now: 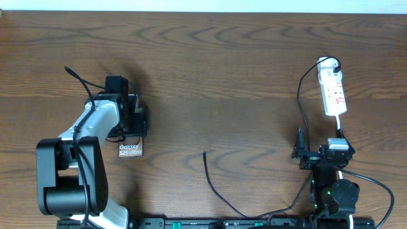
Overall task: Plug charger to phone and switch on socket
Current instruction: 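Close the left gripper on the phone's long edges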
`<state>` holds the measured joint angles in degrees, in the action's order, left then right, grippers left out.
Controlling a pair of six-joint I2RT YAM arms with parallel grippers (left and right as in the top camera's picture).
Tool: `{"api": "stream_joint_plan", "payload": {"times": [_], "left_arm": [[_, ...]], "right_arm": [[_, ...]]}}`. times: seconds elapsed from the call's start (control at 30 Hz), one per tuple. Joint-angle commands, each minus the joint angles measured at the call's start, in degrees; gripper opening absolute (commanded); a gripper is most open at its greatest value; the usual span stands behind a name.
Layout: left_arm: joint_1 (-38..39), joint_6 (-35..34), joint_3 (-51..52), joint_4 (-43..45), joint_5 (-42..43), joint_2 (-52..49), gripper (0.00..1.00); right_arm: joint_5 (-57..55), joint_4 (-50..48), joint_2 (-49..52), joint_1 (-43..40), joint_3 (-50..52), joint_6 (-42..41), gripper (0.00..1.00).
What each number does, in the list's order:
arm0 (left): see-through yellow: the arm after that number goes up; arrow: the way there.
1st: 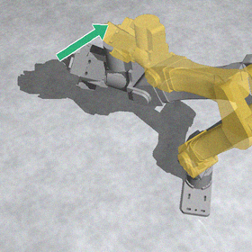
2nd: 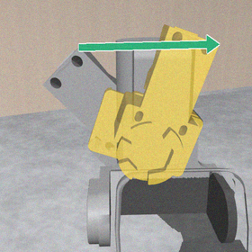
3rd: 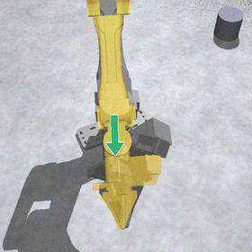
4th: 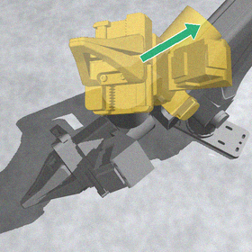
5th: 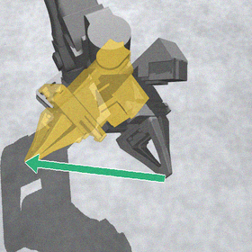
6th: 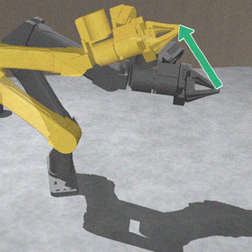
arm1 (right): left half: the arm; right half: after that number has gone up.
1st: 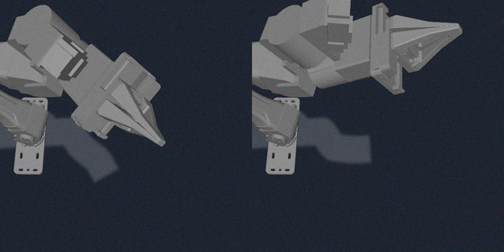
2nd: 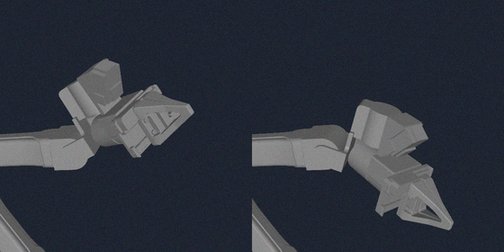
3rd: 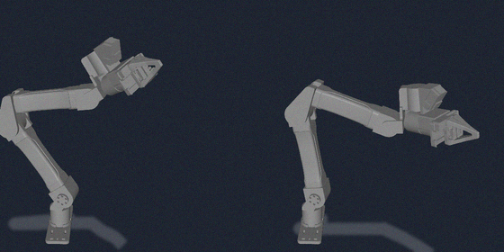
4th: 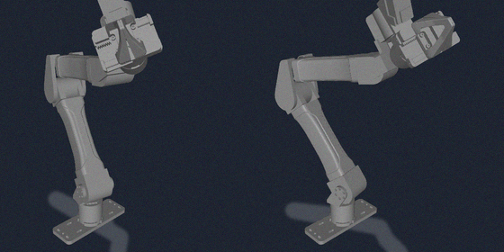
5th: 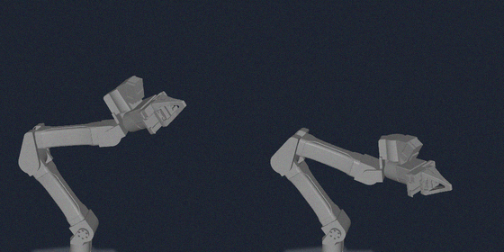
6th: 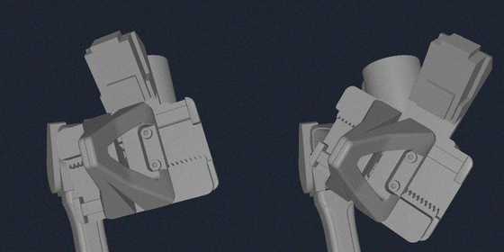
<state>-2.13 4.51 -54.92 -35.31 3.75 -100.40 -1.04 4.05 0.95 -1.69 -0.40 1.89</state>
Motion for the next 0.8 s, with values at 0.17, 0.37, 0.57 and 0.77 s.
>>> {"api": "stream_joint_plan", "payload": {"times": [0.17, 0.37, 0.57, 0.77], "left_arm": [[0.09, 0.13, 2.21, -0.22, 1.6, -1.42, 0.46], [0.09, 0.11, 2.21, -0.2, 1.6, -1.42, 0.09], [0.09, 0.11, 2.21, -0.2, 1.6, -1.42, 0.07], [0.09, 0.09, 2.19, -0.15, 1.62, -1.4, 0.07]], "right_arm": [[-0.11, 0.22, -0.46, 0.2, 0.09, -0.52, 0.99], [-0.11, 0.22, -0.46, 0.2, 0.09, -0.52, 0.99], [-0.11, 0.22, -0.46, 0.2, 0.09, -0.52, 0.99], [-0.11, 0.22, -0.46, 0.2, 0.09, -0.52, 0.99]]}}
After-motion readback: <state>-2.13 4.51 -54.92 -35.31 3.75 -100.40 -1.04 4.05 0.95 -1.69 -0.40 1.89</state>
